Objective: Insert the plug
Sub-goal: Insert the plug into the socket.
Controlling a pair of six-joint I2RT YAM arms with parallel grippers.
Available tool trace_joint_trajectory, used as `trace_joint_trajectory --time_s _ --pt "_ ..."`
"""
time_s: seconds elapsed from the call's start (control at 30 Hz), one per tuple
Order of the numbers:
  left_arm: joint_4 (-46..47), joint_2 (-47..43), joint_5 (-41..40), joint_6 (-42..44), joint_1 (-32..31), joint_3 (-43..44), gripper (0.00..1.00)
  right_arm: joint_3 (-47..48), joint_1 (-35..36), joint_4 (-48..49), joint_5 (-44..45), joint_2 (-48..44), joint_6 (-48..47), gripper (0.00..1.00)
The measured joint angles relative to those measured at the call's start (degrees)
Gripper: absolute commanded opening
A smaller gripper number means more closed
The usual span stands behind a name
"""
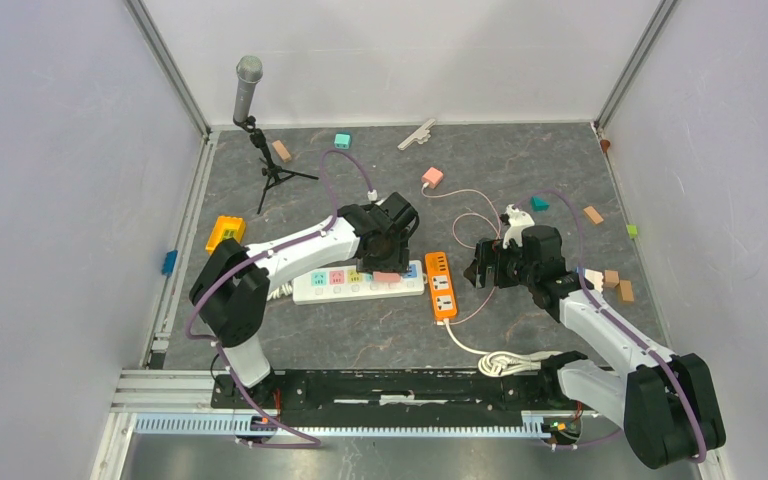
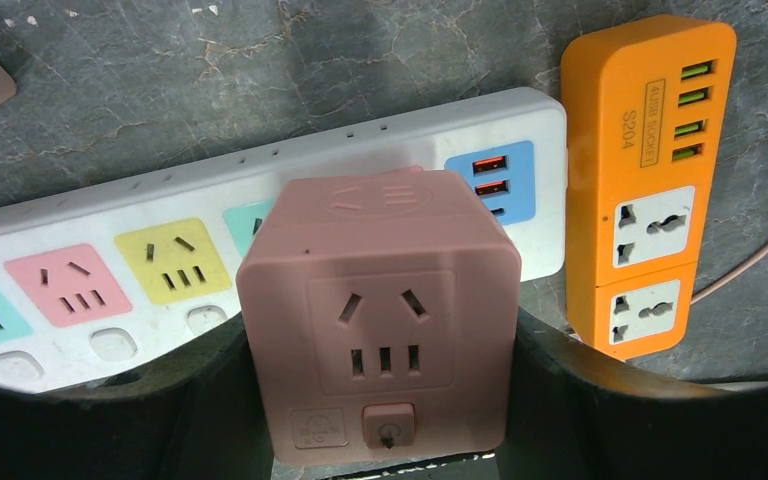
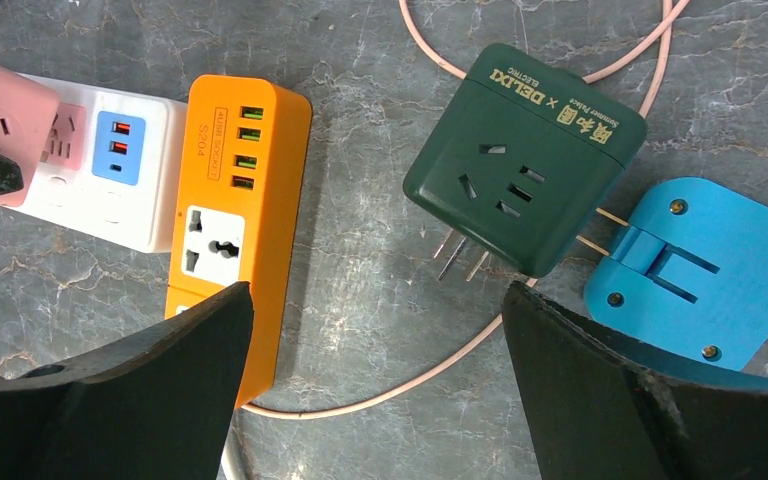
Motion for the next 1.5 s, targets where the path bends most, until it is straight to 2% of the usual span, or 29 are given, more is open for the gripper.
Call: trace_joint_trajectory --time_s 1.5 --pt "1.88 1.22 -1.86 -1.51 -0.63 0.22 0.02 0.00 0.00 -0.28 -0.17 0.02 -1.25 0.98"
